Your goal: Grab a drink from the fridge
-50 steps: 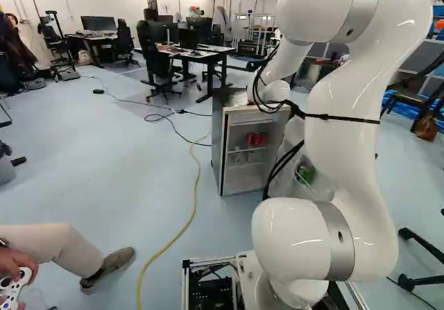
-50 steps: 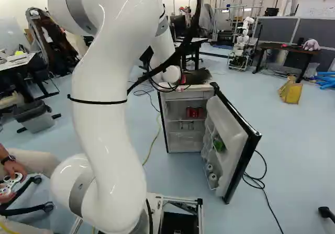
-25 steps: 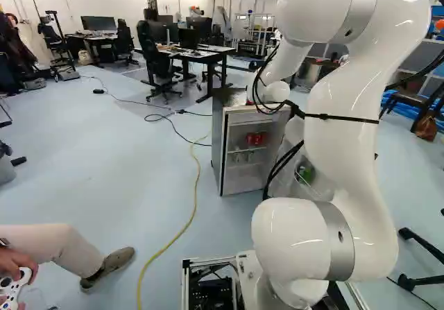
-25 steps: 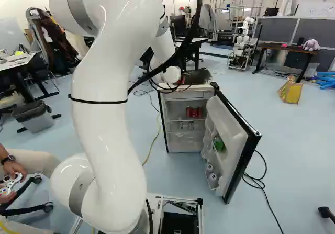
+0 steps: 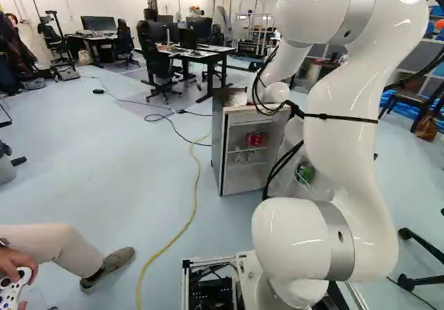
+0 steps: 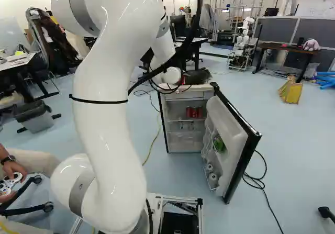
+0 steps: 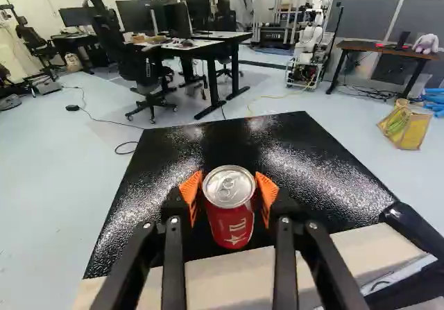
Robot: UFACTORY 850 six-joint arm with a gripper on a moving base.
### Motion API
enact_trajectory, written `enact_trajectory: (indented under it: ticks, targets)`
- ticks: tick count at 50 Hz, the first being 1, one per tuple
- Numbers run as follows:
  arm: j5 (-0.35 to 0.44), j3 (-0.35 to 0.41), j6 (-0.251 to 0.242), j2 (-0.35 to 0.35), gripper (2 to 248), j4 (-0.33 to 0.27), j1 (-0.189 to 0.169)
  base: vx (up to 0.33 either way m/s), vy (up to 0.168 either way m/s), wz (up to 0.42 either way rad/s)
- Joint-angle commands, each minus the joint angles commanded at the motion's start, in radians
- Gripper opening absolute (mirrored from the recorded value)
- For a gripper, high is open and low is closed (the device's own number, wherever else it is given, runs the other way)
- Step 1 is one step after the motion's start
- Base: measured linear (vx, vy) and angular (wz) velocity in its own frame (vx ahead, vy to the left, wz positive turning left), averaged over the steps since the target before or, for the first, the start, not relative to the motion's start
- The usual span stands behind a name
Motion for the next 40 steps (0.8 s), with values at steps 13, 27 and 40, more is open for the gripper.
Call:
enact_trajectory:
  ticks: [13,27,40]
  targets:
    - [0.000,0.000,0.000,0.000,189,0.000,0.000,0.000,0.000,0.000]
    - [0.000,0.013,0.000,0.010,247,0.000,-0.001,0.000,0.000,0.000]
    - [0.000,0.075,0.000,0.060,247,0.000,-0.002,0.000,0.000,0.000]
